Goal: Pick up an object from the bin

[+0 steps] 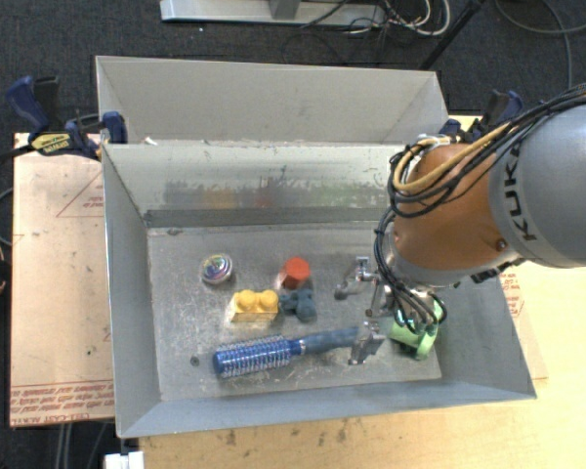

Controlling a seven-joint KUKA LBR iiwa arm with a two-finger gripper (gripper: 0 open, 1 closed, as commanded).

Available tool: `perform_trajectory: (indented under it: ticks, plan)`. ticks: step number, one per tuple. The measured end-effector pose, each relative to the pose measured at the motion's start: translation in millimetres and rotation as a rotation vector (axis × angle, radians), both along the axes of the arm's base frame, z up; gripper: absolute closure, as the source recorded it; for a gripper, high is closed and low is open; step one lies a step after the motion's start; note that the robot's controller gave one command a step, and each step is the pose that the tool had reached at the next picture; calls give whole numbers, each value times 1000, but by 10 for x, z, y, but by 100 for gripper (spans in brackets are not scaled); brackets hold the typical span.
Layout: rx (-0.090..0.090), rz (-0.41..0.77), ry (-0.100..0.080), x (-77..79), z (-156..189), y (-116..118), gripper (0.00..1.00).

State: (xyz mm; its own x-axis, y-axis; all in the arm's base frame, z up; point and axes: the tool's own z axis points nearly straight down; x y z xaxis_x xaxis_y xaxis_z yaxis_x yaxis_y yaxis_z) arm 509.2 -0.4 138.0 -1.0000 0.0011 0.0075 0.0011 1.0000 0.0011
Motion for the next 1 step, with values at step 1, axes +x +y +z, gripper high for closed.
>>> perform_trajectory:
  ticks: [1]
  plan:
    - [2,-41,-16,-17,-636,-44,0]
